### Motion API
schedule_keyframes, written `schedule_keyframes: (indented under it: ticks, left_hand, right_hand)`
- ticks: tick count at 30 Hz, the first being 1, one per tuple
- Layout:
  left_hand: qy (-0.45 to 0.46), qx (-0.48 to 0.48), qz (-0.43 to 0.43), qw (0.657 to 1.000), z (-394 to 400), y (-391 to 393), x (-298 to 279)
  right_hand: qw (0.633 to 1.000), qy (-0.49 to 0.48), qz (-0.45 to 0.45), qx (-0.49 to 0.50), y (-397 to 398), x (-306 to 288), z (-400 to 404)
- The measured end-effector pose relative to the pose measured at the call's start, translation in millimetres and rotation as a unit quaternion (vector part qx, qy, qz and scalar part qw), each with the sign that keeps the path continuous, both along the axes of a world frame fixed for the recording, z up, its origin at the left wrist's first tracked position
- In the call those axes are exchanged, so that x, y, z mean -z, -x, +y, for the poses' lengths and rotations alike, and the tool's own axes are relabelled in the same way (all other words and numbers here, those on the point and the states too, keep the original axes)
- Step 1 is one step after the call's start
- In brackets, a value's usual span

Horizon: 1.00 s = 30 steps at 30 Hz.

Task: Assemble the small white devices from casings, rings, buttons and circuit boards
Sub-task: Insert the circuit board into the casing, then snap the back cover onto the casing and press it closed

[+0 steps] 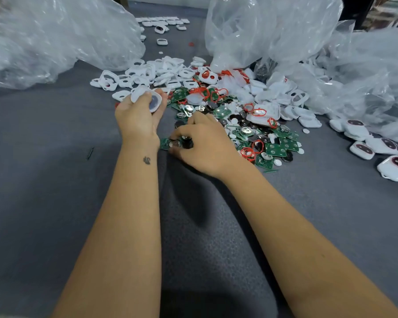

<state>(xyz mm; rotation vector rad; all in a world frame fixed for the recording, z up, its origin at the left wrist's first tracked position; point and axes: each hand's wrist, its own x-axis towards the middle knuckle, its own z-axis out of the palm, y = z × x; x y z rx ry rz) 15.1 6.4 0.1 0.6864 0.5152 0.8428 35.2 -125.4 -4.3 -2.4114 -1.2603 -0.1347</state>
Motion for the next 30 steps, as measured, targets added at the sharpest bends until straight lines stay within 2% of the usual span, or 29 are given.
schedule_keyframes:
  ticks: [5, 8, 11, 13, 15, 19, 22, 25, 27, 30]
  left_hand:
    - [-0.004, 0.023, 0.014, 1.000, -5, -1, -2]
    - [0.003, 0.029, 0.018, 0.999, -5, -3, -1]
    - [0.002, 0.035, 0.025, 0.999, -6, -4, 0]
    - [0.011, 0.036, 0.020, 0.999, -6, -4, 0]
    - [0.033, 0.033, 0.009, 0.999, -5, -3, -1]
    - [0.054, 0.024, 0.004, 0.998, -3, 0, -2]
    - [0.057, 0.023, -0.002, 0.998, -4, 0, -2]
    - [0.058, 0.020, -0.011, 0.998, -4, -1, -2]
    - [0.051, 0.020, -0.004, 0.998, -5, -3, -1]
    - [0.038, 0.018, 0.014, 0.999, -6, -6, 1]
  right_hand:
    - [0.995, -0.031, 0.080, -0.044, -4, -9, -13]
    - [0.994, -0.055, 0.094, 0.009, -3, -8, -20]
    - [0.995, -0.014, 0.005, 0.096, 2, -1, -16]
    - [0.993, 0.008, -0.066, 0.103, 6, 4, -9]
    - [0.993, 0.008, -0.085, 0.084, 11, 4, -2]
    - [0.999, 0.005, -0.012, 0.041, 4, -2, -6]
    - [0.996, 0.053, 0.072, 0.016, -6, -13, -23]
    - [0.991, -0.032, 0.127, 0.039, -16, -17, -34]
    - [0.986, -0.078, 0.126, 0.074, -18, -13, -29]
    - [0.991, -0.025, 0.051, 0.119, -17, -2, -8]
